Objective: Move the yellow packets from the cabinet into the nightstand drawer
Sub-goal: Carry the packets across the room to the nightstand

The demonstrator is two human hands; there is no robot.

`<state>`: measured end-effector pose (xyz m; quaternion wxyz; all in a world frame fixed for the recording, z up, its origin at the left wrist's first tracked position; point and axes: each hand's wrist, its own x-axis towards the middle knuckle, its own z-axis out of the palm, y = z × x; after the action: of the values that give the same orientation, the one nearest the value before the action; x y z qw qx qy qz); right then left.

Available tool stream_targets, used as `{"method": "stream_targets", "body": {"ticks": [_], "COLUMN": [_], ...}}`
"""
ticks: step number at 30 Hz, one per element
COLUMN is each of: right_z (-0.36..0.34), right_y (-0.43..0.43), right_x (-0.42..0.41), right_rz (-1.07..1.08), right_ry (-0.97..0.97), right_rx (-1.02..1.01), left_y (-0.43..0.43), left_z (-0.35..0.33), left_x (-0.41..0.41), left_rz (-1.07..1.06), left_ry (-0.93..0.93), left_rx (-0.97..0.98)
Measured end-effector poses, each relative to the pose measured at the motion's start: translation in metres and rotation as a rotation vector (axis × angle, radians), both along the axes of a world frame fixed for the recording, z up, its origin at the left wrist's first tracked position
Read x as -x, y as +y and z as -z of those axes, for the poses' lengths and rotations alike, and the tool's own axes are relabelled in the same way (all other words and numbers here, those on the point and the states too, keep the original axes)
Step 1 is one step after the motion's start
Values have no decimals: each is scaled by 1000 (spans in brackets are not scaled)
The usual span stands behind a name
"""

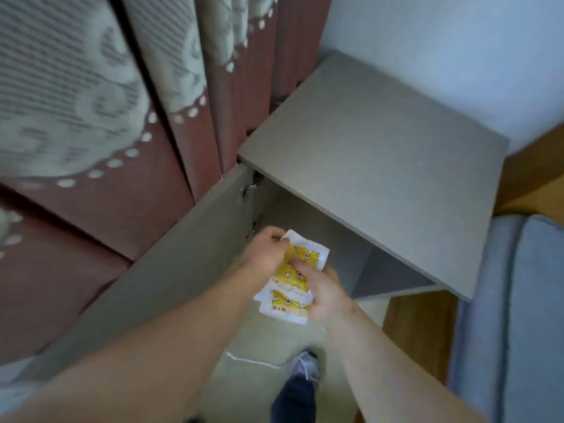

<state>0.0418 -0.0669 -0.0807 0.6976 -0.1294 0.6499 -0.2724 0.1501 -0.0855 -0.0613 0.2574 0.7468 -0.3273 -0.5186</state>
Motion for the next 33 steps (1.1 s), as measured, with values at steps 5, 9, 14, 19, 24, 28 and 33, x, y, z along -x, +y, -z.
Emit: {"method": "stream_targets", "body": {"ticks": [5,9,14,19,24,28,33], "right_z": [-69,-85,-83,-71,-60,-57,-63], "right_y": [58,108,153,169,174,174,174], "right_x": [-34,-70,-108,-120,-119,-110,-88], "right_rz": [28,32,6,-2,10,37,103], "right_ry": [7,47,76,121,152,152,136], "right_rx": [34,-27,-59,-71,-79,-77,-70], "left_y": [60,123,184,203,200,200,205], "left_z": [-65,-87,-72,-53,-31,-31,-31], "left_x": [-49,-98,-152,-185,-204,-195,-144], "left_rz": [40,14,-77,-7,104,188,254], "left_ry": [-56,-132,-351,-623,-561,-521,-242], "left_rx": [85,87,-5,-95,-353,-293,-339]}}
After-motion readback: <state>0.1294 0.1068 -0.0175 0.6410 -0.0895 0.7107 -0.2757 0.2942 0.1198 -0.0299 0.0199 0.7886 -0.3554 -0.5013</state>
